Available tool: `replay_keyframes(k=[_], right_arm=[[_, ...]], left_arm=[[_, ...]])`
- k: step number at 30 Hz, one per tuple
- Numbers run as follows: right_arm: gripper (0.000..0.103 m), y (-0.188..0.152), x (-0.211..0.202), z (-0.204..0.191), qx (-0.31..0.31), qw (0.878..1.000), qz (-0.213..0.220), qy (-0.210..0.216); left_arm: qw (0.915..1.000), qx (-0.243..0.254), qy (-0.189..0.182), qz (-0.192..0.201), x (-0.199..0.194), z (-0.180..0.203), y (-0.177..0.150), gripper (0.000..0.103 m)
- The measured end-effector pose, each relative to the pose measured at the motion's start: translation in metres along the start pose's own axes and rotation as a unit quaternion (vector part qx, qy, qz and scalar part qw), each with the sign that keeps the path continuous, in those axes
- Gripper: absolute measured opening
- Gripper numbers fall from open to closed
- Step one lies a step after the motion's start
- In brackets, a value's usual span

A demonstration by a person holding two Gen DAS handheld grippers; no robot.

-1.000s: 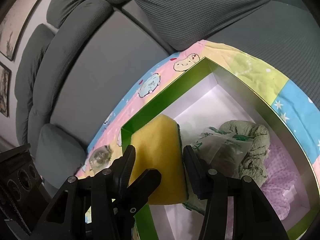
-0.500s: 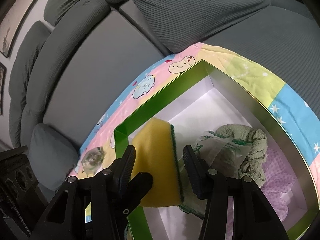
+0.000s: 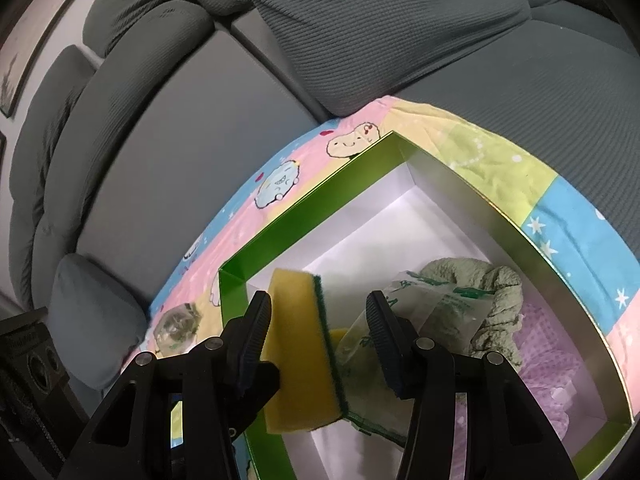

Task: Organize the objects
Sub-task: 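Lower the held sponge into the white box beside the cloth, then open the right gripper to release the sponge in the box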

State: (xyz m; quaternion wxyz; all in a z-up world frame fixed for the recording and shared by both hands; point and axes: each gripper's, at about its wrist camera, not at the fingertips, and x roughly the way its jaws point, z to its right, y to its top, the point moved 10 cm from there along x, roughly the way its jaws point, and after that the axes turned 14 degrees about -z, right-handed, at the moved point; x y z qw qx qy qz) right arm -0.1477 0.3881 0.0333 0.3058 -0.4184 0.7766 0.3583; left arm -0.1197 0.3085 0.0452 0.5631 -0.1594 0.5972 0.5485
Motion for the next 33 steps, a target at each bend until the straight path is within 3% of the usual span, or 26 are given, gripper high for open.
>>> replay_keyframes(k=[14, 33], right_arm=[[0.053, 0.003, -0.009, 0.004, 0.009, 1.0, 0.019, -0.016], [0.053, 0.002, -0.022, 0.005, 0.02, 0.999, 0.038, -0.033]], left_arm=[[0.9998, -0.003, -0.01, 0.016, -0.019, -0.002, 0.0, 0.055], [0.9989, -0.026, -0.022, 0.032, -0.045, -0.023, -0.008, 0.067]])
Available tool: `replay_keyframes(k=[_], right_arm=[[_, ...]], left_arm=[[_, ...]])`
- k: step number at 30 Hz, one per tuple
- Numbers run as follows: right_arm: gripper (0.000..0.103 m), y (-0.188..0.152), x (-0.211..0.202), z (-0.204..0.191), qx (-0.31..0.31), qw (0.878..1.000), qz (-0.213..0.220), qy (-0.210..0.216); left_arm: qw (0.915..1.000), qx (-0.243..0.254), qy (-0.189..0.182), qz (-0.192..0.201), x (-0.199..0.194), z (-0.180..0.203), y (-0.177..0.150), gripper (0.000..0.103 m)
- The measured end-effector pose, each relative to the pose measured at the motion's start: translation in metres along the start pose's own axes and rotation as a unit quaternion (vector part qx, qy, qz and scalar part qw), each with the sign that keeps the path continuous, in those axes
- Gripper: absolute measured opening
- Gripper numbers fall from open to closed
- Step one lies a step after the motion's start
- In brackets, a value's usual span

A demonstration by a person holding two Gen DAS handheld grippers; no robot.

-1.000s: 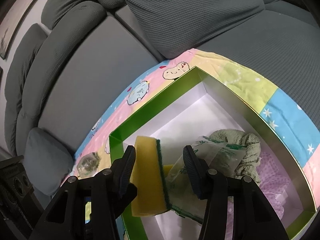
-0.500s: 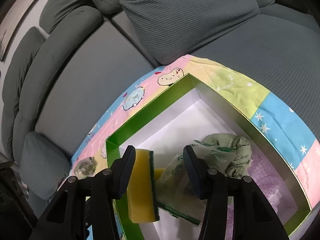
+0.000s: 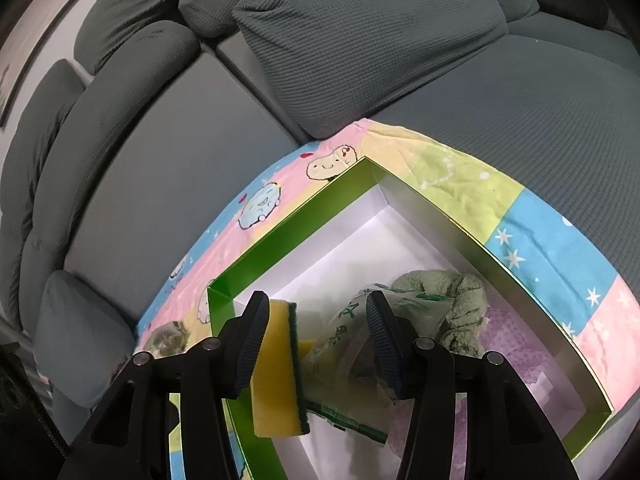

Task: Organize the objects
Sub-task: 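Open the right gripper to release the sponge in the box, then move the right gripper to the small clear green-printed bag on the quilt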

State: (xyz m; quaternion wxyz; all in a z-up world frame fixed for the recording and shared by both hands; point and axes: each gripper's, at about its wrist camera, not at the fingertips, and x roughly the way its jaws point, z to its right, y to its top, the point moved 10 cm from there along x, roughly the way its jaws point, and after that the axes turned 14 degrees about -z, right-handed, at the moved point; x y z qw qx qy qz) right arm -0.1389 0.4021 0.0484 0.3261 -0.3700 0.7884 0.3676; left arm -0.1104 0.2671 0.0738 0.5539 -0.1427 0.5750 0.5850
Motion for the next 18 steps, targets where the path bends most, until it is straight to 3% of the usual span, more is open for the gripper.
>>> replay_keyframes(k=[12, 15, 18], right_arm=[[0.053, -0.001, -0.01, 0.002, 0.001, 1.0, 0.013, -0.026], [0.059, -0.002, -0.011, 0.0, -0.001, 1.0, 0.012, -0.016], [0.06, -0.002, -0.014, 0.002, -0.001, 0.999, 0.02, -0.038]], left_arm=[[0.9997, 0.012, -0.017, -0.015, -0.005, -0.003, -0.032, 0.071], [0.9992, 0.028, -0.023, -0.015, -0.007, 0.0, -0.045, 0.071], [0.9992, 0.026, -0.029, -0.005, -0.008, -0.006, -0.053, 0.071]])
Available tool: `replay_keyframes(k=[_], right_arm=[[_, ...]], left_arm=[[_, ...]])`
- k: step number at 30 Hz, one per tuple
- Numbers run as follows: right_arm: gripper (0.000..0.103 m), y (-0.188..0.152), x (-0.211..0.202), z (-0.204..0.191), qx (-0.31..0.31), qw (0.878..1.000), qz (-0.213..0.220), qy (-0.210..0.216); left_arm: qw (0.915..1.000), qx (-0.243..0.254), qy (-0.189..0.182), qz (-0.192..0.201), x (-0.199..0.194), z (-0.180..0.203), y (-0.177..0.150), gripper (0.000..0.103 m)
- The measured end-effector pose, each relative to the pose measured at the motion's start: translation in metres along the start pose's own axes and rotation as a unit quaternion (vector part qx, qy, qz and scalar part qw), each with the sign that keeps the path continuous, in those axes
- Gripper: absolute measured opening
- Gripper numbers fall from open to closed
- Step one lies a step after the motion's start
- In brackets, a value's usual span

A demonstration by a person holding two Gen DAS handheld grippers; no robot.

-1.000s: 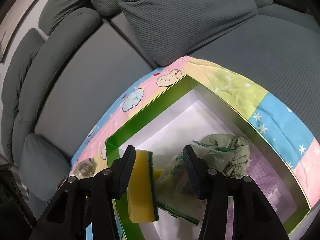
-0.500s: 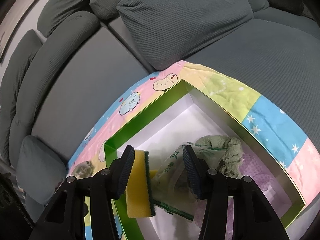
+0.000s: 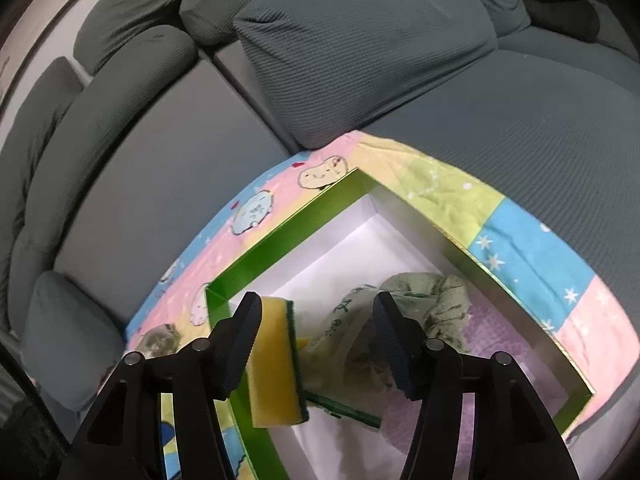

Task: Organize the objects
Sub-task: 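Move the right gripper to the small clear green-printed bag on the quilt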

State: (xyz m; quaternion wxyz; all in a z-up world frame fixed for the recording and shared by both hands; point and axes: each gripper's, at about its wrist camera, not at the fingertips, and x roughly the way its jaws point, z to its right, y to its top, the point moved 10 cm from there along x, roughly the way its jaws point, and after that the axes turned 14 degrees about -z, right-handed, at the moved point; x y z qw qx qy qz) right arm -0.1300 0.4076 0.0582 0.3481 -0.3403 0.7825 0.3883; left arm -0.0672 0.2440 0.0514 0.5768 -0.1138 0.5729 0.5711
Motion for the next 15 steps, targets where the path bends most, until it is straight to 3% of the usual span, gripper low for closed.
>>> replay_keyframes(k=[6, 12, 15], right_arm=[[0.068, -0.001, -0.003, -0.003, -0.008, 0.999, 0.008, -0.033], [0.069, -0.005, -0.002, -0.012, -0.021, 0.996, 0.014, -0.08], [0.069, -0.007, -0.004, -0.021, -0.038, 0.994, 0.02, -0.097]], left_arm=[[0.9986, -0.032, -0.042, 0.01, 0.0, -0.018, -0.009, 0.071], [0.9953, -0.081, -0.05, 0.015, -0.01, -0.049, -0.011, 0.072], [0.9943, -0.092, -0.045, 0.029, -0.024, -0.06, -0.01, 0.078]])
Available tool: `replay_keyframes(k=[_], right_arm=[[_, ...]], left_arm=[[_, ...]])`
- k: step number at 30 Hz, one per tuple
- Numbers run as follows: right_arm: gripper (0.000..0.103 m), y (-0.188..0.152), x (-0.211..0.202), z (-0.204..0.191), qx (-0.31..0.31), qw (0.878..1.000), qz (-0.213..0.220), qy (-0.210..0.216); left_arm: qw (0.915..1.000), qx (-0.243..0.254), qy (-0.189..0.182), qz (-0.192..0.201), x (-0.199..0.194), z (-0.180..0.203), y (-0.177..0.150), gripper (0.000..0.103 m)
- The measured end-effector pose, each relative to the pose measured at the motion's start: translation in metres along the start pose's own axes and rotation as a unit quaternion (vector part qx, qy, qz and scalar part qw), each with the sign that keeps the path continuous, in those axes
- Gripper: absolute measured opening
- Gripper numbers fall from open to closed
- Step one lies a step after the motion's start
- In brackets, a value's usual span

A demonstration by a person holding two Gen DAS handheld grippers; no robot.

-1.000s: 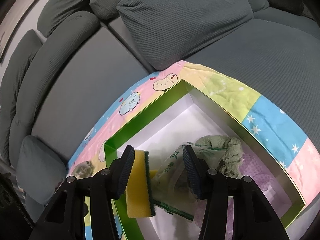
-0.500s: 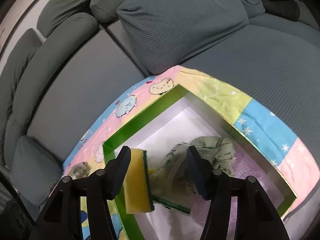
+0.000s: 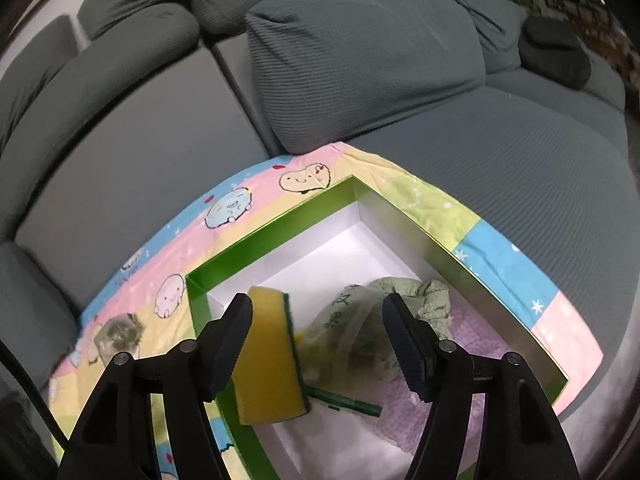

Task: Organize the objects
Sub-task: 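Move the right gripper to the small clear green-printed bag on the quilt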

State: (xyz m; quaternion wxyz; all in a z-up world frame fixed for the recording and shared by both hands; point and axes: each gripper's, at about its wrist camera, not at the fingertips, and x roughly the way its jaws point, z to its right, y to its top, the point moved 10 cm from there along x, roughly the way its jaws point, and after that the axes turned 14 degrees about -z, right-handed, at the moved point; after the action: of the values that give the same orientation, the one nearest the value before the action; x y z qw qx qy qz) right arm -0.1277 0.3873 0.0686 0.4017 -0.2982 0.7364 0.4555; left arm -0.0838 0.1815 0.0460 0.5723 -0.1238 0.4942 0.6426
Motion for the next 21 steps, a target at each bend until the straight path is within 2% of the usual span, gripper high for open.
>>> replay_keyframes(k=[5, 10, 14, 21], right_arm=[[0.076, -0.004, -0.01, -0.012, -0.022, 0.999, 0.015, -0.04], [0.077, -0.007, -0.021, -0.032, -0.053, 0.996, 0.031, -0.061], [0.078, -0.013, -0.023, -0.061, -0.091, 0.993, 0.038, -0.07], [0.078, -0.039, -0.013, -0.131, -0.186, 0.981, 0.026, -0.054]], left_arm=[[0.9994, -0.013, 0.012, 0.029, -0.028, -0.017, 0.006, 0.08], [0.9954, -0.066, 0.03, 0.062, -0.059, -0.06, 0.014, 0.082], [0.9883, -0.117, 0.048, 0.086, -0.088, -0.1, 0.014, 0.082], [0.9729, -0.189, 0.074, 0.11, -0.121, -0.153, 0.006, 0.083]])
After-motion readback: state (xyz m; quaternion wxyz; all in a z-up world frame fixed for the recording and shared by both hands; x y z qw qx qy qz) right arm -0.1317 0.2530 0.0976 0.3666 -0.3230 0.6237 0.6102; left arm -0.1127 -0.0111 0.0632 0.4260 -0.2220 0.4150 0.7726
